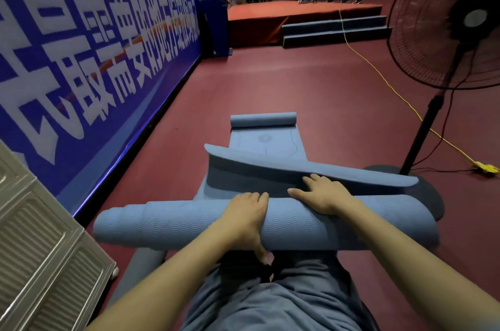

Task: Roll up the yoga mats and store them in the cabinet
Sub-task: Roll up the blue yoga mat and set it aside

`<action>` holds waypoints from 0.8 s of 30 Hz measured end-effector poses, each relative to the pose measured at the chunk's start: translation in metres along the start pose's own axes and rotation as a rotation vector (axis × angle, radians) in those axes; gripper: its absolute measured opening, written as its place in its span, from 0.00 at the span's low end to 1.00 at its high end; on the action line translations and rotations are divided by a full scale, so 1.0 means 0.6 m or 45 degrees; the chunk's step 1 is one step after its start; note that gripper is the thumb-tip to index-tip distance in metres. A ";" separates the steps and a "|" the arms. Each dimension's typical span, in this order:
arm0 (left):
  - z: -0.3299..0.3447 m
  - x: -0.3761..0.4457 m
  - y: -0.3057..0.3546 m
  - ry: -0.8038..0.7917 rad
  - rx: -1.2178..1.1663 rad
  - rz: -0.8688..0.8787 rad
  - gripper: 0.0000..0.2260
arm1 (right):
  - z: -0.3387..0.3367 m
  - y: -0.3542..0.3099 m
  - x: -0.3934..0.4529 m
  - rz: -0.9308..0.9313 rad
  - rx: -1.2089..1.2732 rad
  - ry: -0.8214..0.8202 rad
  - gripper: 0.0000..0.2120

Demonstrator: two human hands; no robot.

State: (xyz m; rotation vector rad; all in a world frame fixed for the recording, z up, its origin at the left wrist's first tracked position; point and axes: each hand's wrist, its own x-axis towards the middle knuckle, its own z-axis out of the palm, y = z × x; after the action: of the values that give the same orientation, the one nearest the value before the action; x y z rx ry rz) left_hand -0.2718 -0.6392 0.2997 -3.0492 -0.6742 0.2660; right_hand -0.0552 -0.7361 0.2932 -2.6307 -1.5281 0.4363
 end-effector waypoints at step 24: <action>-0.059 0.005 -0.020 -0.557 -0.545 0.011 0.35 | 0.004 0.022 -0.052 -0.028 0.096 -0.220 0.37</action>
State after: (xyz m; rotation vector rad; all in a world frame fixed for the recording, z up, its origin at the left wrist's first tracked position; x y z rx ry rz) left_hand -0.2685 -0.6259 0.3345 -3.4266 -0.8260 0.9212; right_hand -0.0592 -0.7699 0.2949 -2.5749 -1.5517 0.7213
